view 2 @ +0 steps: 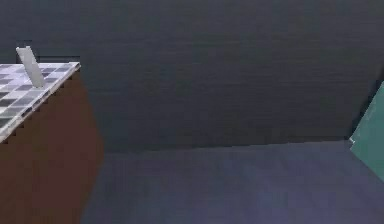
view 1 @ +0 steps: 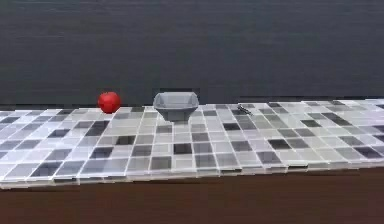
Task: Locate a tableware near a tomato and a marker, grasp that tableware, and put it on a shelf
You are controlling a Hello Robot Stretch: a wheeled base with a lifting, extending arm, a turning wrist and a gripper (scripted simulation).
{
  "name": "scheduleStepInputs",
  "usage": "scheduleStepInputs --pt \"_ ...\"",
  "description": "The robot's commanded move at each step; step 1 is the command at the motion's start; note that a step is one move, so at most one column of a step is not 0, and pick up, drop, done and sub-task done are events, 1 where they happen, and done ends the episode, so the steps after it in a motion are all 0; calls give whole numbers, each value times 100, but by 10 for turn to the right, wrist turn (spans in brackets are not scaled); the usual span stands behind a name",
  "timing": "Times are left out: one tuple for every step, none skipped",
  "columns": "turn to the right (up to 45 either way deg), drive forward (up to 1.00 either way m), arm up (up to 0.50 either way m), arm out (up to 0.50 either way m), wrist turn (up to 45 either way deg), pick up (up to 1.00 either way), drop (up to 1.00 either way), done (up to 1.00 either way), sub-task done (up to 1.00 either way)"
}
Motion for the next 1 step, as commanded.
scheduleStepInputs --pt "450 0 0 0 0 0 0 0 0"
